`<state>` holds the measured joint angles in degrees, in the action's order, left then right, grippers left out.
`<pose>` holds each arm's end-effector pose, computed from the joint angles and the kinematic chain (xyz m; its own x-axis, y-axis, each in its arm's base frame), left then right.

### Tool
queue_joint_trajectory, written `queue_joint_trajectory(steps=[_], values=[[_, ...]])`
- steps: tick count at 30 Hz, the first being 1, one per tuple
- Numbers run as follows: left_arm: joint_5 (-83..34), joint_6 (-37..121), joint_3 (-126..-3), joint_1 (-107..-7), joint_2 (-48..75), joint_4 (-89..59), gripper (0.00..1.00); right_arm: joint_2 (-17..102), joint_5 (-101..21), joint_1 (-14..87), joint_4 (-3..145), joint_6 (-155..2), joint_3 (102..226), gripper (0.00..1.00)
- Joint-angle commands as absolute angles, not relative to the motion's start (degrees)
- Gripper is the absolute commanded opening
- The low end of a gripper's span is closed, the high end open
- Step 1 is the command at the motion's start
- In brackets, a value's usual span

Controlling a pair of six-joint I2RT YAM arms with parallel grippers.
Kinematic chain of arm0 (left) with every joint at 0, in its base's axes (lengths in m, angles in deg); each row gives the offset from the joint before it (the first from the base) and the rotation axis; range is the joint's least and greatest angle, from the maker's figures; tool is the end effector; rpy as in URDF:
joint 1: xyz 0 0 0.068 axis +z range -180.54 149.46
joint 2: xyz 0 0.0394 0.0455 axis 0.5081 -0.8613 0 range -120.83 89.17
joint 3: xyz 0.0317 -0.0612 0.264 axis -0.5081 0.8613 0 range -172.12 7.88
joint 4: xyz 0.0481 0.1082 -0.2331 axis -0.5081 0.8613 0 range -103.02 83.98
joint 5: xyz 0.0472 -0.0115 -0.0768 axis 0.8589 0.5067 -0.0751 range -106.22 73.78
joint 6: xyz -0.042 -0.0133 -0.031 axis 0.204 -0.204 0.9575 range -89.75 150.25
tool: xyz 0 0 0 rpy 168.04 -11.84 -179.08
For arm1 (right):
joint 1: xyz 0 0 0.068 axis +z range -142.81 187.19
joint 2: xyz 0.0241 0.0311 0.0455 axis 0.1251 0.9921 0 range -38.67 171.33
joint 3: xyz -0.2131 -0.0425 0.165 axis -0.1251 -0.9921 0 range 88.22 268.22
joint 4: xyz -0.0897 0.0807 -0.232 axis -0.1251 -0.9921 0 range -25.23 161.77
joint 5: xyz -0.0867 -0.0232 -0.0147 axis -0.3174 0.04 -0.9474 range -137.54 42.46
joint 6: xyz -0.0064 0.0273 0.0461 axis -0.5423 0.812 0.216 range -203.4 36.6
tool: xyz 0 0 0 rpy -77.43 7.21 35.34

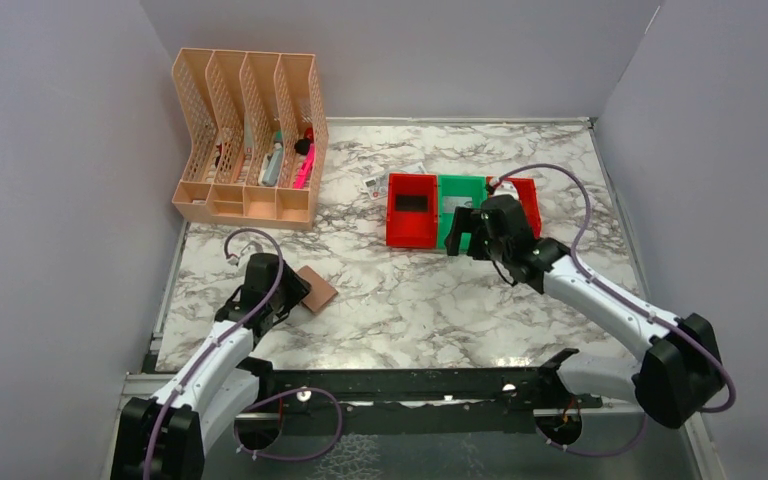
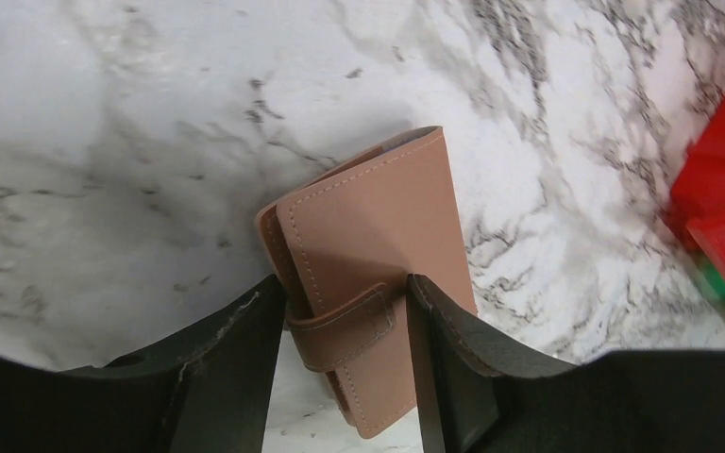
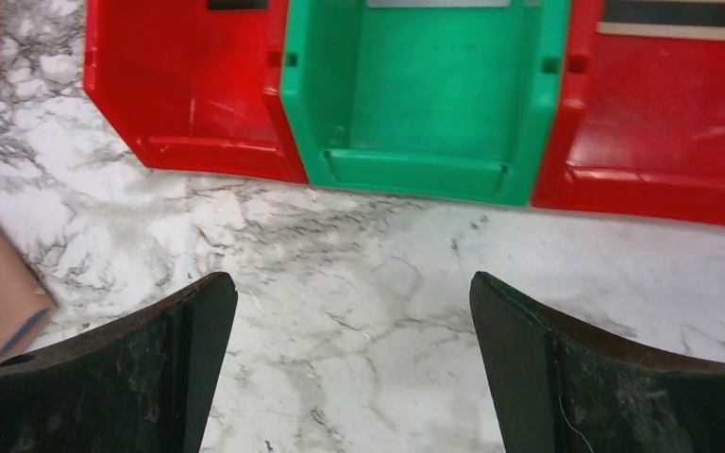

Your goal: Take the credit cards out of the card holder

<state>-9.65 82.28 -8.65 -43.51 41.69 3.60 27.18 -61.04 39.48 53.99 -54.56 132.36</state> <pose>0.1532 -0.0312 0.1529 -0.5590 -0.6749 -0.4817 -0.4761 0.7369 -0.4800 0.2121 0.1243 0.2504 -0.6480 0.1453 -0.7476 -0.0624 0.9682 0.2422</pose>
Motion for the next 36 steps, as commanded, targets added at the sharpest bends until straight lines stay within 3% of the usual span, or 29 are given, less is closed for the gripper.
queue_joint_trajectory(steps=[1,5,11,18,26,36], values=[[-21.4,74.3,-6.61,-43.45,38.29,-6.6,0.54,34.55,-53.71,39.53,58.25,-56.0,139.12,0.99],[-26.18,70.8,-7.43,-43.54,34.16,-10.3,0.56,43.07,-52.86,39.53,56.78,-57.29,146.43,0.99],[-29.73,67.39,-8.63,-43.97,30.2,-12.58,0.59,54.47,-61.09,39.53,50.84,-54.15,155.68,0.99],[-30.69,66.55,-8.05,-44.16,30.62,-14.09,0.59,62.03,-54.97,39.6,50.72,-55.88,160.57,0.97],[-32.92,65.8,-7.59,-45.32,29.35,-15.91,0.59,64.6,-43.93,40.98,54.67,-59.57,158.83,0.89],[-31.18,65.52,-8.28,-48.8,27.93,-15.95,0.59,63.96,-48.44,47.43,54.41,-59.15,155.41,0.83]])
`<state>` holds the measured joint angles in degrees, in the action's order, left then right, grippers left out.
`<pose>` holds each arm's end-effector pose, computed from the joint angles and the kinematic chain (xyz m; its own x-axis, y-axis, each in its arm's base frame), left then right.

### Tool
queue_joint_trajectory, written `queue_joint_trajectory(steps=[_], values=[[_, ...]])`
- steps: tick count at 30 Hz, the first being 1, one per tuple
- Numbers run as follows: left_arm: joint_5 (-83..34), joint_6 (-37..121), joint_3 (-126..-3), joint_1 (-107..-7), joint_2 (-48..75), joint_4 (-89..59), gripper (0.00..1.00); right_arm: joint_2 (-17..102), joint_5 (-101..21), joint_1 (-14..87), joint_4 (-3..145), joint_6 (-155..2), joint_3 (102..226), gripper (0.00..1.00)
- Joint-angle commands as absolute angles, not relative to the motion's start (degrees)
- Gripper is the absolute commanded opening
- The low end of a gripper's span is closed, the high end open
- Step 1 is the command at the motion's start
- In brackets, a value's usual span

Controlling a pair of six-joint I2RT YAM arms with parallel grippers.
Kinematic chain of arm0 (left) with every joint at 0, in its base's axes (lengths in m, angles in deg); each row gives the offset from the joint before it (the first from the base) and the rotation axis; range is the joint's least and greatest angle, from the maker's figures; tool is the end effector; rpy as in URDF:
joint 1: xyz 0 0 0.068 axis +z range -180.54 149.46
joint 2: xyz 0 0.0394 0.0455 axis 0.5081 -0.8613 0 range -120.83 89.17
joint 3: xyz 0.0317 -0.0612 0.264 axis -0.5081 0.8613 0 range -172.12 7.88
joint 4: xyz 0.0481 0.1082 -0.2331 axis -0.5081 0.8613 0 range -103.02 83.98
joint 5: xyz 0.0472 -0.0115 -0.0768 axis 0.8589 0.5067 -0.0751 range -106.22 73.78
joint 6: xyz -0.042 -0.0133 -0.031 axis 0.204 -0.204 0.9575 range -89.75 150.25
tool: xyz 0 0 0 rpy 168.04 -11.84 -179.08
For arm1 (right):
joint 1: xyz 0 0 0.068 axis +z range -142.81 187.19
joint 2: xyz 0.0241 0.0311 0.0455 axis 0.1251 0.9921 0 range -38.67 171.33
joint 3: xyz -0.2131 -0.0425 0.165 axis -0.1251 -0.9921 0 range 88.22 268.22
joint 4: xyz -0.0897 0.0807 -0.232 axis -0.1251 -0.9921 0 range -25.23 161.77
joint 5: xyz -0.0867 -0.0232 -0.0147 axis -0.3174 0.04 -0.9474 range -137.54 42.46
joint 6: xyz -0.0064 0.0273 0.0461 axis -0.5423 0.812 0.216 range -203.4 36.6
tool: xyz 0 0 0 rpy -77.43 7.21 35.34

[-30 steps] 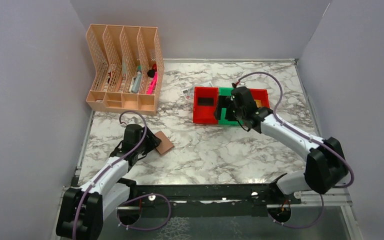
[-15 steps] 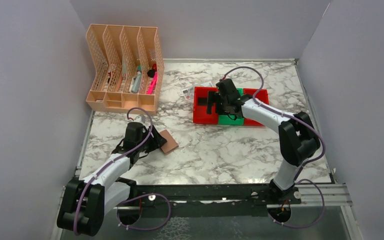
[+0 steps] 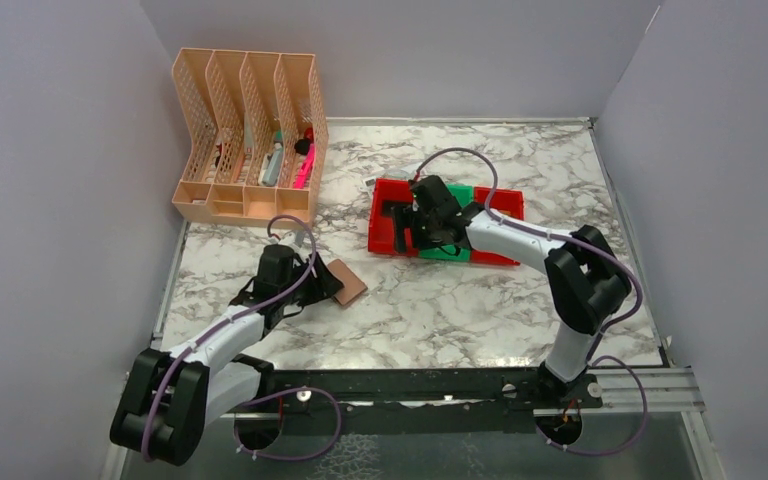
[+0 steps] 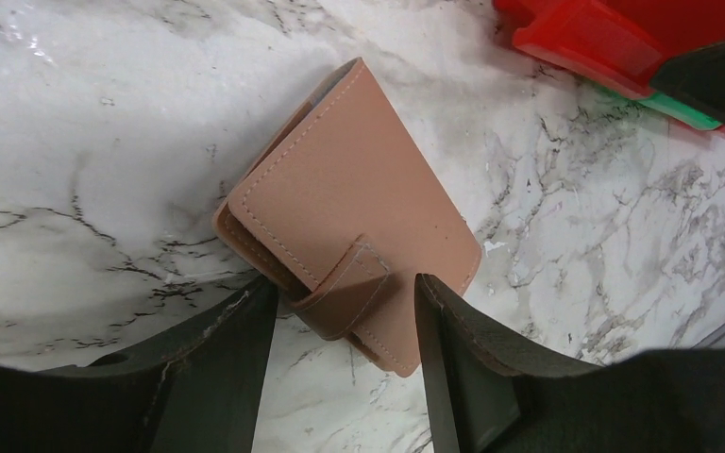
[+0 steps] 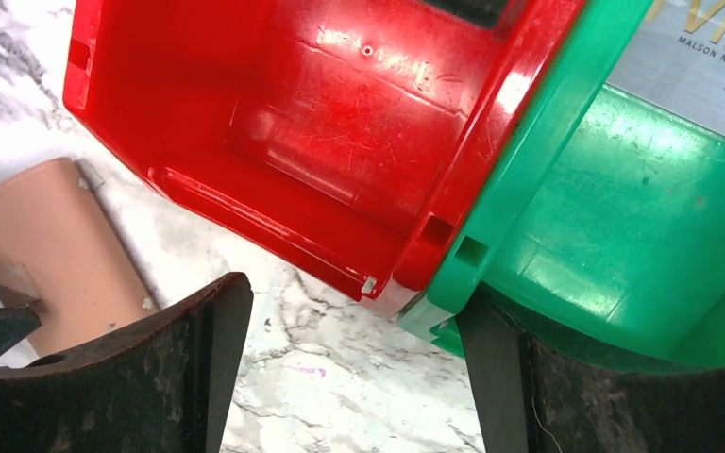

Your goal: Take the credit cards out of the card holder

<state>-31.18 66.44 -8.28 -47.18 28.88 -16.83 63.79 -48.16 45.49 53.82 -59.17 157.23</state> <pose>0.1788 -0.0631 0.1452 -0.7750 -0.3638 -0.5167 0.0095 0.8109 -0.5851 0.3007 0.2371 0.2006 -0.8114 -0.1180 -0.5724 -0.3087 0.9182 0.2484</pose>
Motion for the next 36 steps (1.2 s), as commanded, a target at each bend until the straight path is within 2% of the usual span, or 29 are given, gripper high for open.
queue_joint_trajectory(steps=[1,14,18,21,23,30,36], values=[[-31.1,65.6,-8.37,-49.28,27.8,-15.99,0.59,63.88,-48.64,48.16,54.72,-59.13,155.02,0.83],[-29.1,66.97,-7.21,-55.18,28.98,-13.84,0.55,63.33,-56.89,55.5,53.61,-57.99,151.95,0.79],[-28.38,67.79,-5.85,-55.41,33.17,-12.78,0.55,60.05,-62.86,55.53,53.01,-53.57,151.31,0.87],[-27.74,68.11,-5.48,-55.43,35.45,-11.96,0.55,60.22,-69.49,55.53,49.5,-44.3,154.0,0.92],[-27.09,68.06,-5.7,-55.41,36.01,-10.9,0.55,60.38,-68.61,55.53,50.53,-41.41,154.1,0.92],[-26.77,68.73,-6.66,-55.46,36.79,-9.14,0.68,61.26,-65.56,55.53,54.96,-38.42,153.73,0.92],[-25.37,70.09,-6.7,-55.41,39.63,-9.02,0.78,62.11,-69.08,55.53,54.19,-34.79,154.36,0.93]])
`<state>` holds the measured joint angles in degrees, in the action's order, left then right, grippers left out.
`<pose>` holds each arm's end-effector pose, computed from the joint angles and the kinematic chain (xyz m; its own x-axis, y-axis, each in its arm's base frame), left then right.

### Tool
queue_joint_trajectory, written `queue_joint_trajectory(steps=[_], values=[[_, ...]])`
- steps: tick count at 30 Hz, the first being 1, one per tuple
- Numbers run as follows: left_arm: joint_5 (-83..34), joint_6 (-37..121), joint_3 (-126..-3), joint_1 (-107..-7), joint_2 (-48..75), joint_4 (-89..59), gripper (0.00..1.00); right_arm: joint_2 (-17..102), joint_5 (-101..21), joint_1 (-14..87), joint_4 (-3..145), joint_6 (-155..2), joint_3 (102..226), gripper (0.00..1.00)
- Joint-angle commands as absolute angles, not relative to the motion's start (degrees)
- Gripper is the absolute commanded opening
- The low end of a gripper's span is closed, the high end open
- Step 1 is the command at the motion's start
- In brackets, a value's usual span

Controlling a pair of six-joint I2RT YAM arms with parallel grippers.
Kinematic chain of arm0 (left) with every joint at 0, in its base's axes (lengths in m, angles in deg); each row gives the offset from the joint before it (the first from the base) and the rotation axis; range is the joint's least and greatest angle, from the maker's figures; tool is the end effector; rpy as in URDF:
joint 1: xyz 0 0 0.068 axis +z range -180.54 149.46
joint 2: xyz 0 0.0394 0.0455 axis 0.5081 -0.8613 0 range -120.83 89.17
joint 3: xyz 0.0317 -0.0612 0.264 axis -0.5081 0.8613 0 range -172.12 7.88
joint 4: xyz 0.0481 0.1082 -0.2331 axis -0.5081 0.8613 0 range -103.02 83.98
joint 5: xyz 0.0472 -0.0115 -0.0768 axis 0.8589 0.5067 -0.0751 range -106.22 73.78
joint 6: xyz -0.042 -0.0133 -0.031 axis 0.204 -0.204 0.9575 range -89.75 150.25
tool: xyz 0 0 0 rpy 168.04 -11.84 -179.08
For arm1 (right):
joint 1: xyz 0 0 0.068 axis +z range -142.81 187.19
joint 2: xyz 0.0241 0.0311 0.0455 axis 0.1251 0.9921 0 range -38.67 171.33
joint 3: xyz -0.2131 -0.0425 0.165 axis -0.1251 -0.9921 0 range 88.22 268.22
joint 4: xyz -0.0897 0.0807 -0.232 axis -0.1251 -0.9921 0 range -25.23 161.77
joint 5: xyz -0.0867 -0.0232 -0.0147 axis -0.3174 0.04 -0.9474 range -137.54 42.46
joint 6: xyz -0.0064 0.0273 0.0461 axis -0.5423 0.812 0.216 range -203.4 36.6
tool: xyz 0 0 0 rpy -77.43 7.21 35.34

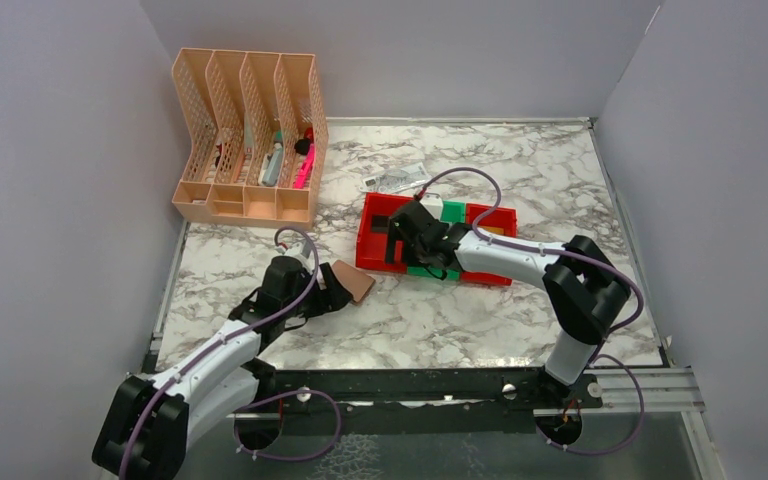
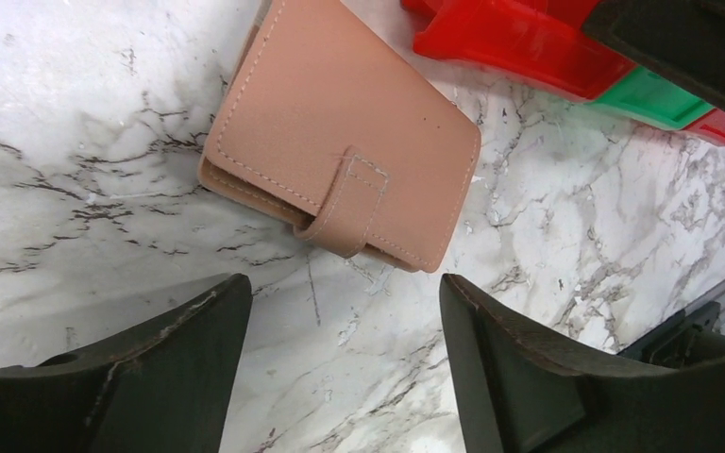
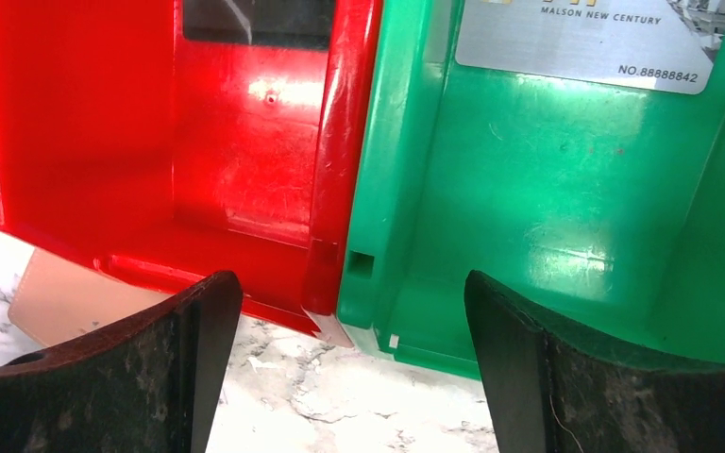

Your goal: Take the credit cards out of the card holder

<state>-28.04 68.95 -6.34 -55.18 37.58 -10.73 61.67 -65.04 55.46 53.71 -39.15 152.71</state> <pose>0.1522 -0.0779 0.1500 -0.7975 -0.3075 -0.5191 0.0677 0.8093 -0.5834 0.2507 0.2652 0.1911 -0.7997 0.1031 -0.5915 -0.0502 0.9702 0.2370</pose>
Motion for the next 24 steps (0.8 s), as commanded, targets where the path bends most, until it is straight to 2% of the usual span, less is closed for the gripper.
queue_joint_trajectory(steps=[1,6,12,21,24], values=[[-24.98,70.49,-6.65,-55.41,40.11,-9.09,0.8,62.69,-69.51,55.53,54.15,-34.42,154.7,0.94],[-23.33,71.6,-6.53,-55.41,41.75,-8.73,0.98,67.07,-73.49,55.53,51.14,-32.95,157.49,0.95],[-19.75,73.06,-6.36,-55.46,43.26,-7.01,0.99,68.32,-68.0,55.91,56.1,-40.15,155.83,0.87],[-18.89,73.85,-6.33,-55.36,43.29,-7.39,0.99,68.91,-62.81,56.2,59.41,-52.17,156.62,0.8],[-19.28,73.92,-6.06,-55.33,43.29,-7.98,0.99,70.1,-63.32,56.16,58.3,-52.52,158.32,0.8]])
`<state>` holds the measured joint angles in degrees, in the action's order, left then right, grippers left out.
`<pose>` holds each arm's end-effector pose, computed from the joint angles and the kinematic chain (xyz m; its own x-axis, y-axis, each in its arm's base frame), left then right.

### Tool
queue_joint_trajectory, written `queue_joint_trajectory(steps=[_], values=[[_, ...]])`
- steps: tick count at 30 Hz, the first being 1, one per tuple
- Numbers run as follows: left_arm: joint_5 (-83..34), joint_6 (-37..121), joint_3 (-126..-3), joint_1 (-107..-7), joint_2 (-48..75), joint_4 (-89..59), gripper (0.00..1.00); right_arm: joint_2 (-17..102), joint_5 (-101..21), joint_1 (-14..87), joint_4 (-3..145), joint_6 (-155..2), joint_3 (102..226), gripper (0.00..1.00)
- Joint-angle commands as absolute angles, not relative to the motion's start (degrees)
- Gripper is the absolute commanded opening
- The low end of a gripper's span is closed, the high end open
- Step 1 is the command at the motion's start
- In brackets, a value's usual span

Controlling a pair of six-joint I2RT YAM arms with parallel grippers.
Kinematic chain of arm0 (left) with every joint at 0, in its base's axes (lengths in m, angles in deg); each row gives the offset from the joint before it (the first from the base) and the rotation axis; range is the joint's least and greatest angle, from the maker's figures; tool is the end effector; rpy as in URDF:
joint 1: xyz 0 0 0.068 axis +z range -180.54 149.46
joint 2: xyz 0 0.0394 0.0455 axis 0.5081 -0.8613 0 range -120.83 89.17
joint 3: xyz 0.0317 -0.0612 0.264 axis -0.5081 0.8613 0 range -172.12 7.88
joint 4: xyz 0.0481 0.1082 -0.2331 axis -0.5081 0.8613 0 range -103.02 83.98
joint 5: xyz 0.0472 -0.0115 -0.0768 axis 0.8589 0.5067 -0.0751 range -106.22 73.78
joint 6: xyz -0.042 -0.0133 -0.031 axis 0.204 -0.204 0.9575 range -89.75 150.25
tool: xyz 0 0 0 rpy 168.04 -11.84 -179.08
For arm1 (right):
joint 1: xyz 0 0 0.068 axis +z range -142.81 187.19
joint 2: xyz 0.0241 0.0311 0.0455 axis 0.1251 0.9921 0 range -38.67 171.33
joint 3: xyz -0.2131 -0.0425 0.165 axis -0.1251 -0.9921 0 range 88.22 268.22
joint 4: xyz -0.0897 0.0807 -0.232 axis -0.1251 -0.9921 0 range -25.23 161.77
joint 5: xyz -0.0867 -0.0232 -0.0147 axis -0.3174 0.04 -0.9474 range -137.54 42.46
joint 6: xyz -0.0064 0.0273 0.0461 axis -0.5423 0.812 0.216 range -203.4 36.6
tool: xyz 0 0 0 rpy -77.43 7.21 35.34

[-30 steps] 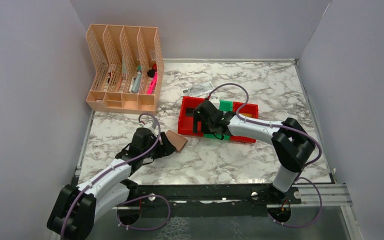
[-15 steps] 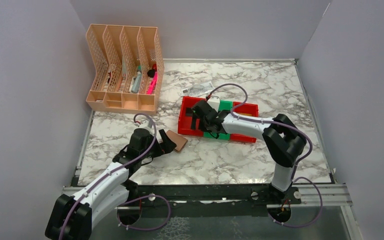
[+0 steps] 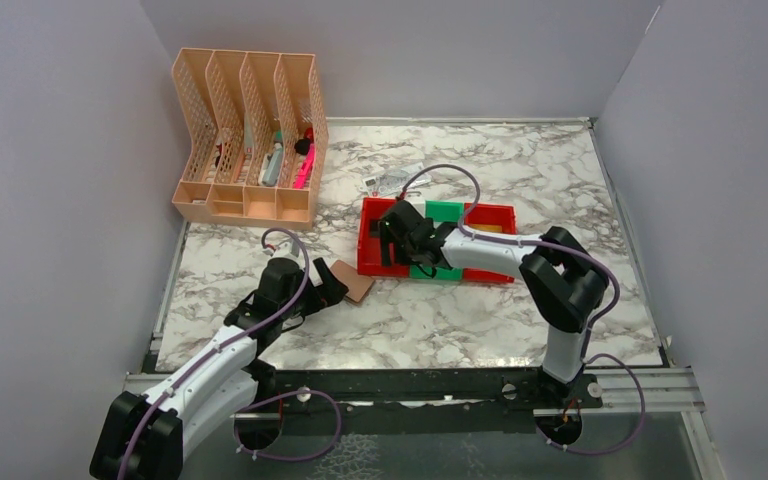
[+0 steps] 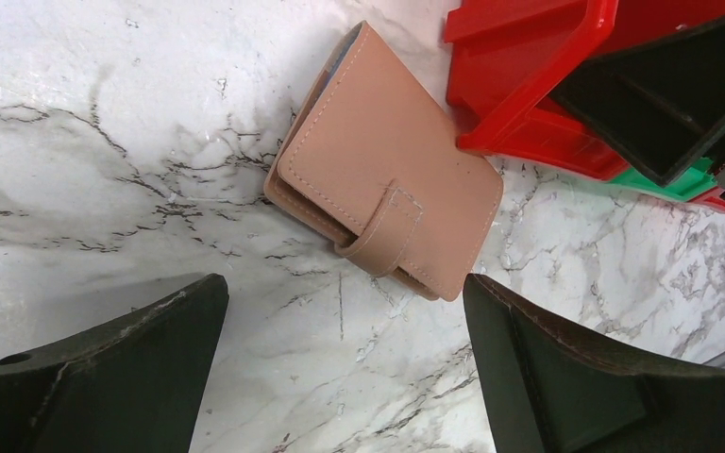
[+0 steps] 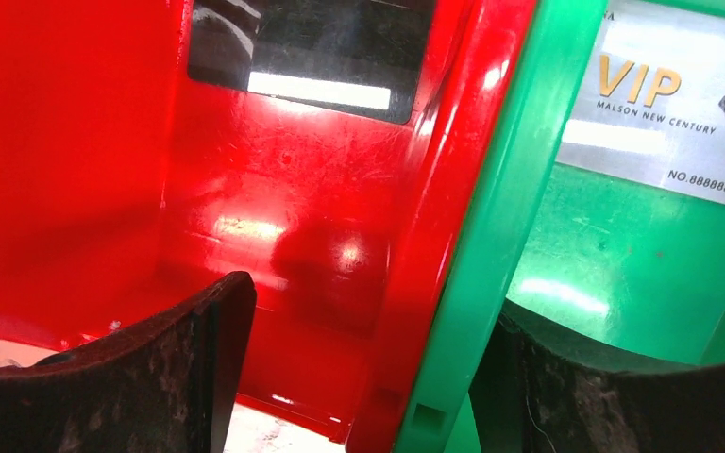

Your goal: Take the credit cards out of the card holder

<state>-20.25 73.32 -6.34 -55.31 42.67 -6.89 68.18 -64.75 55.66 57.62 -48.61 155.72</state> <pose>0.1471 -0.0707 0.1569 -0.7316 -0.4126 -0.5426 -0.0433 0.8225 -0.5671 0.2653 0.2838 0.1703 -0.7791 -0.0578 -0.6242 -0.1875 0.9716 0.1441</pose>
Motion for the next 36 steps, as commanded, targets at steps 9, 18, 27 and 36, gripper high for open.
queue_joint_trajectory(steps=[9,18,27,36], values=[[-20.99,72.94,-5.33,-55.37,42.52,-10.0,0.99,73.23,-63.87,56.16,57.6,-56.53,163.3,0.79],[-16.89,72.85,-6.35,-55.33,43.16,-6.78,0.99,63.85,-64.08,56.23,52.44,-58.44,162.85,0.91],[-0.11,81.93,-7.64,-55.37,54.03,5.28,0.99,48.39,-42.39,57.97,72.81,-63.8,144.27,0.92],[10.19,88.26,-9.56,-55.32,68.2,17.41,0.99,55.7,-40.46,66.76,79.11,-70.75,146.4,0.84]])
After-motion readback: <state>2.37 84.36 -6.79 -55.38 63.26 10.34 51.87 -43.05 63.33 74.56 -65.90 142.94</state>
